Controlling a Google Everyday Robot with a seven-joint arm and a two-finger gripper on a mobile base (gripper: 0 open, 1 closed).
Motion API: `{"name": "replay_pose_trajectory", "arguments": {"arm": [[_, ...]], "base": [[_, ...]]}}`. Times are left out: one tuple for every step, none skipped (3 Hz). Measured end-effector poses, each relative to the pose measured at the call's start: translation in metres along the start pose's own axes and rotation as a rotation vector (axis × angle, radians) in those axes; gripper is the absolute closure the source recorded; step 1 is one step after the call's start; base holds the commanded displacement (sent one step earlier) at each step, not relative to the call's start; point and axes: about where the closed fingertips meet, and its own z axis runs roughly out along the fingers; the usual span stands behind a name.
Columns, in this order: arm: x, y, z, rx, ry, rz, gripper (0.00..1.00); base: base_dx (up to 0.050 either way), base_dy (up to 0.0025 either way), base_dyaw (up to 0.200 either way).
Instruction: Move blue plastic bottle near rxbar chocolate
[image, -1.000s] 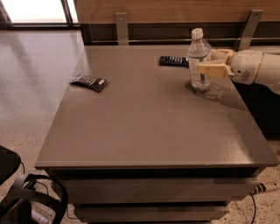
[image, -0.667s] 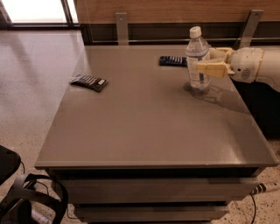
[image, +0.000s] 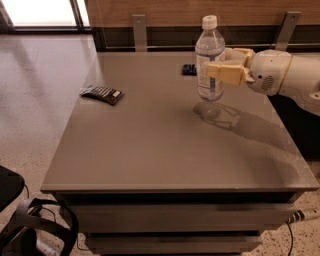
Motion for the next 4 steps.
{"name": "replay_pose_trajectory", "arguments": {"arm": [[-0.007,0.065,0.041,-0.010,-0.063,0.063,1.00],[0.002,0.124,0.079,-0.004,-0.021,0.081,1.00],[0.008,0.151,0.102,0.000,0.008,0.085,1.00],[0.013,0.169,0.132,-0.027,0.009,0.086,1.00]], "base": [[0.000,0.00000,0.000],[0.000,0.00000,0.000],[0.000,0.00000,0.000],[0.000,0.00000,0.000]]}}
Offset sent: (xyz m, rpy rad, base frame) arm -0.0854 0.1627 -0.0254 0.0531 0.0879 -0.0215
